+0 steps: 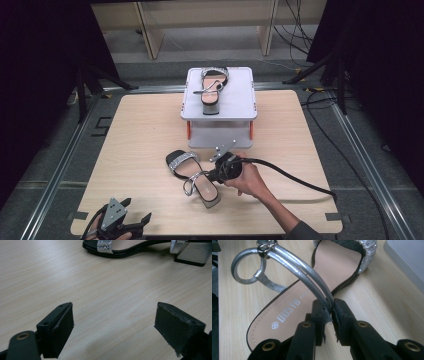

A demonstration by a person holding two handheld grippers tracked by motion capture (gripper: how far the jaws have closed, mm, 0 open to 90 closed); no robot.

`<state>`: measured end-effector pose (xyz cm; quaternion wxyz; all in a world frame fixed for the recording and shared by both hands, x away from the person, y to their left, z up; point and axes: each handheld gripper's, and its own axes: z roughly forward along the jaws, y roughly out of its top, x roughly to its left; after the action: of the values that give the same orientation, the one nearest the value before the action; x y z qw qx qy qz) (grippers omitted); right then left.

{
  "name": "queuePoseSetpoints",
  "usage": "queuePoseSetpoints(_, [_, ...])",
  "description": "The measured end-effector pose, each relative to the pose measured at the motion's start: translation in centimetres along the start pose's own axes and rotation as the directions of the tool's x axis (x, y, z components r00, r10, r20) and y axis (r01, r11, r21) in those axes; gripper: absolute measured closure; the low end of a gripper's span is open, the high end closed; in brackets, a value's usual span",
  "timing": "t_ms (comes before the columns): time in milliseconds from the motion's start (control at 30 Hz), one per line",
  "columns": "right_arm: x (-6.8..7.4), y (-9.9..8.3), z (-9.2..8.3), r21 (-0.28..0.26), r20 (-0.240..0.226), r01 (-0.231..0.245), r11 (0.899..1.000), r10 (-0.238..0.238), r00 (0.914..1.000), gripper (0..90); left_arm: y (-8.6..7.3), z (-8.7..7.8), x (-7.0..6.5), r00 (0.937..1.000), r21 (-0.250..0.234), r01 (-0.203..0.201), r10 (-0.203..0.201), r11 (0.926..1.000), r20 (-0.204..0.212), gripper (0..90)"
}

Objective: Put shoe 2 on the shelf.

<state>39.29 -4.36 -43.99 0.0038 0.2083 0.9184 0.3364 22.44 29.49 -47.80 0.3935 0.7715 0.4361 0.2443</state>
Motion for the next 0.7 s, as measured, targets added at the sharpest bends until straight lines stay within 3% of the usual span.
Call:
queuePoseSetpoints(133, [0.0,0.0,-0.1,0.012,-0.027,-0.007,1.0,0.008,0.9996,84.9,-0.1,-0.1,0.0,0.9999,-0.005,0.009,-0.008,1.0,0.009,15.1])
queuePoseSetpoints(167, [-0.2,0.1,-0.1,0.0,-0.03,0.012,1.0,-0.012,0.9995,85.6,-0.1,-0.1,0.0,0.9999,-0.005,0.009,-0.008,1.0,0.009,15.1])
queuePoseSetpoints(200, [-0.2,0.1,-0.2,-0.003,-0.033,0.007,1.0,-0.007,0.9994,86.0,0.0,-0.3,0.2,0.9998,0.014,-0.022,0.022,0.9997,-0.004,15.1])
queuePoseSetpoints(267, [-0.1,0.2,-0.2,-0.003,-0.033,0.013,1.0,-0.013,0.9994,86.3,-0.1,-0.3,0.2,0.9997,0.021,-0.024,0.025,0.9995,-0.004,15.1])
queuePoseSetpoints(333, [0.4,0.5,-0.6,-0.01,-0.025,0.021,1.0,-0.021,0.9995,86.8,-0.1,-0.3,0.2,0.9999,0.013,-0.015,0.015,0.9998,-0.003,15.1])
queuePoseSetpoints(367, [0.5,0.8,-0.8,-0.024,-0.01,0.049,0.999,-0.049,0.9987,86.9,-0.1,-0.3,0.2,0.9999,0.013,-0.015,0.015,0.9998,-0.003,15.1])
queuePoseSetpoints(400, [0.5,0.8,-0.8,-0.024,-0.01,0.049,0.999,-0.049,0.9987,86.9,-0.1,-0.2,0.1,0.9999,-0.005,0.009,-0.009,0.9999,0.006,15.1])
queuePoseSetpoints(500, [1.0,2.8,-2.1,-0.067,-0.014,0.1,0.993,-0.101,0.9948,87.1,-0.2,-0.3,0.2,1.0,0.009,-0.002,0.002,1.0,-0.002,15.2])
queuePoseSetpoints(667, [1.3,5.1,-3.3,-0.073,0.006,0.122,0.99,-0.122,0.9926,87.2,-0.2,-0.3,0.1,1.0,-0.013,0.01,-0.01,0.9999,-0.002,15.2])
queuePoseSetpoints(700, [1.5,6.3,-4.0,-0.074,0.004,0.121,0.99,-0.121,0.9926,87.2,-0.2,-0.4,0.3,1.0,0.012,-0.007,0.007,0.9999,-0.005,15.2])
